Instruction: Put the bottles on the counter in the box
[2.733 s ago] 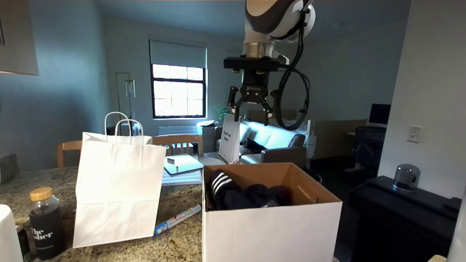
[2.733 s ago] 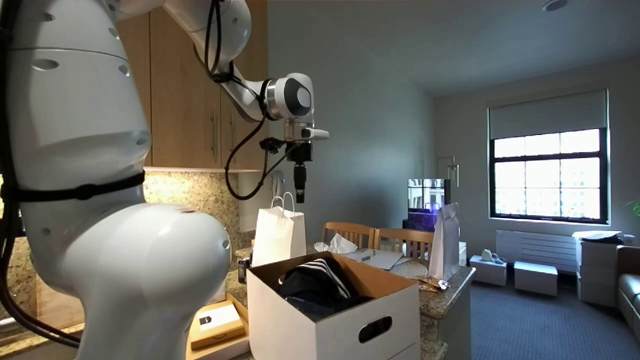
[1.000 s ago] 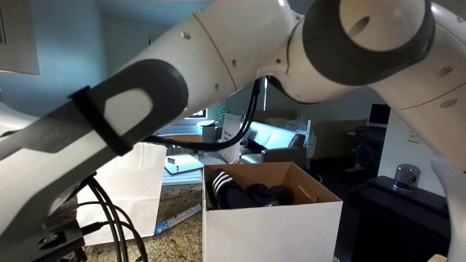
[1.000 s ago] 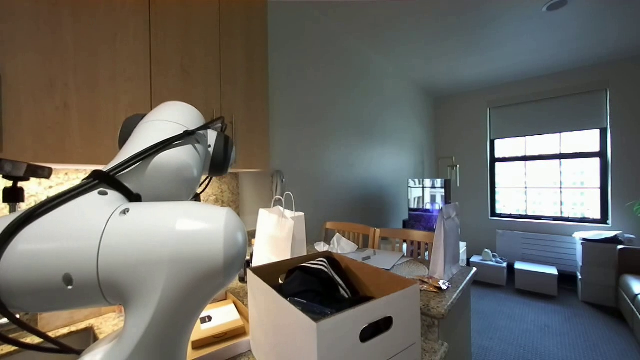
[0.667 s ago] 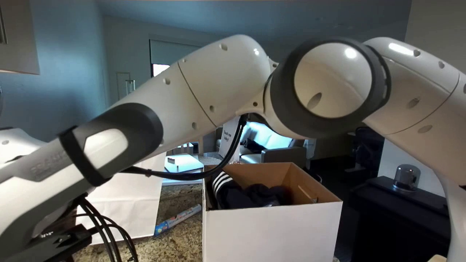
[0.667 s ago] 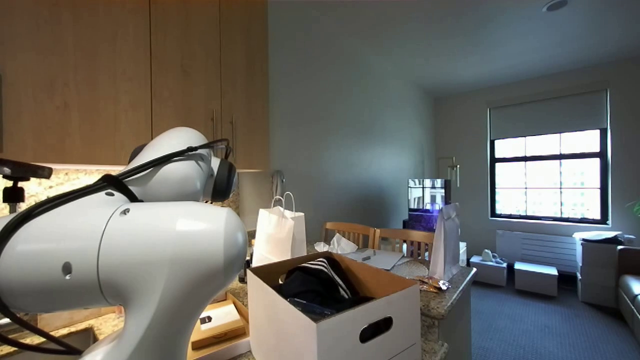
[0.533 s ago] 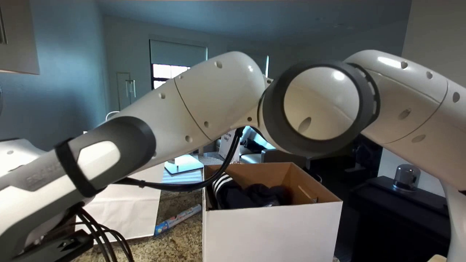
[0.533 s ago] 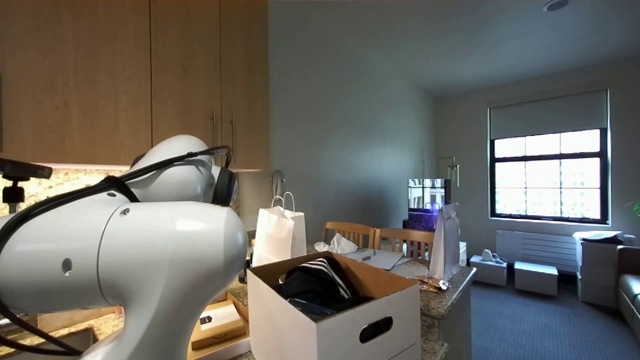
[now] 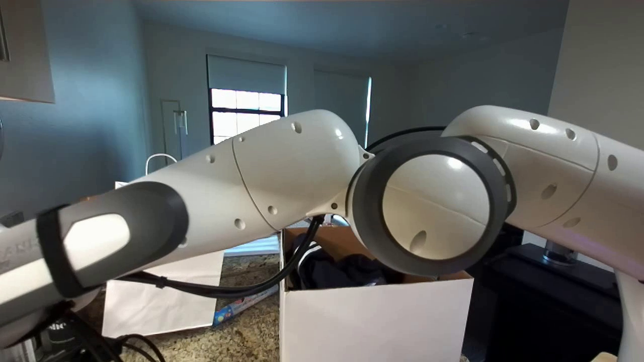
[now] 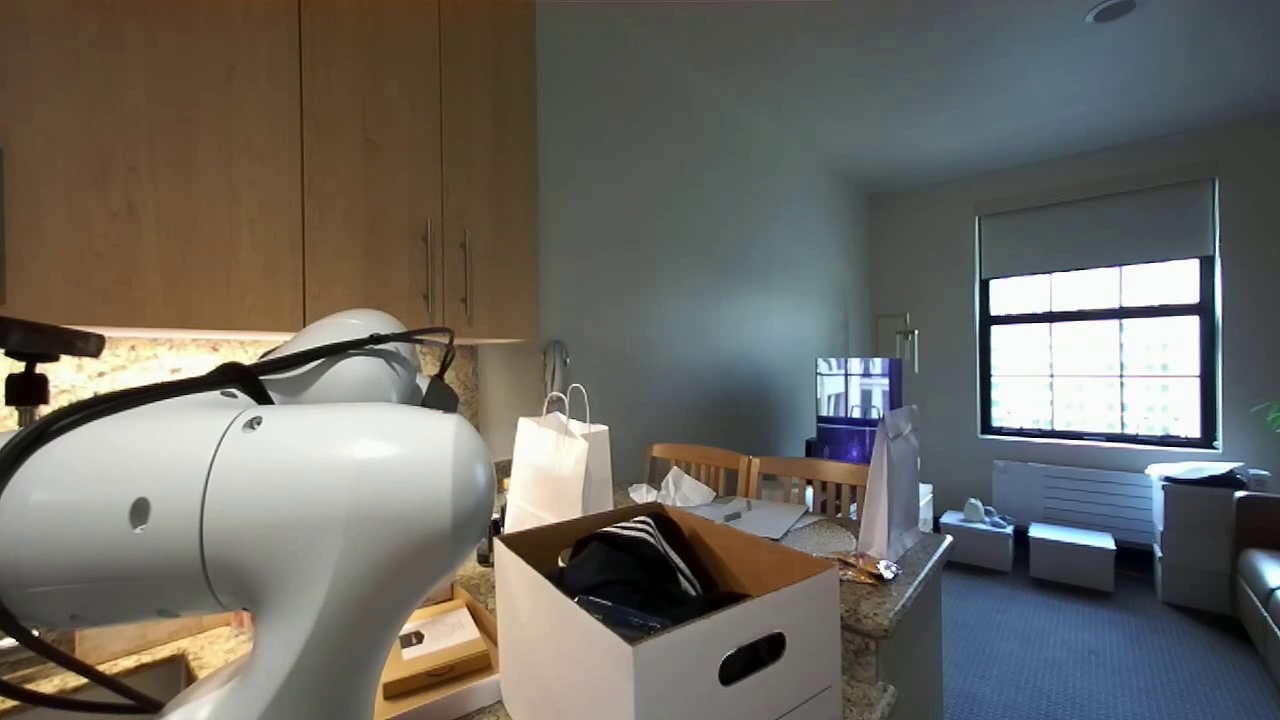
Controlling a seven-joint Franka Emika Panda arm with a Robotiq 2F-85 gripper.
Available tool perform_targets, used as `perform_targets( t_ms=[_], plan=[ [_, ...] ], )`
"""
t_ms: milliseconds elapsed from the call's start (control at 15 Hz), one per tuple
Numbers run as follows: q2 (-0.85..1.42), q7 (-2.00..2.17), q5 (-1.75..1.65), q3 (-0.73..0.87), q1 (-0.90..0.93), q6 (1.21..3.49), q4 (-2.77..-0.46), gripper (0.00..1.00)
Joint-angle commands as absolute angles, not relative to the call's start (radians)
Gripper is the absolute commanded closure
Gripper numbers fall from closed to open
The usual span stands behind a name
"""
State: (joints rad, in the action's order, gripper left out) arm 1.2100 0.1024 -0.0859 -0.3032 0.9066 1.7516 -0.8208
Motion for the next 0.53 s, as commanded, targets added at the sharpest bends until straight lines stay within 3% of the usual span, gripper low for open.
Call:
perform_targets(
  t_ms=[0,267,467],
  plan=[
    [1.259,0.02,-0.088,-0.316,0.957,1.525,-0.696,0.0],
    [1.302,0.11,-0.036,-0.235,1.025,1.414,-0.614,0.0],
    [1.343,0.217,-0.031,-0.242,1.019,1.481,-0.569,0.0]
  ],
)
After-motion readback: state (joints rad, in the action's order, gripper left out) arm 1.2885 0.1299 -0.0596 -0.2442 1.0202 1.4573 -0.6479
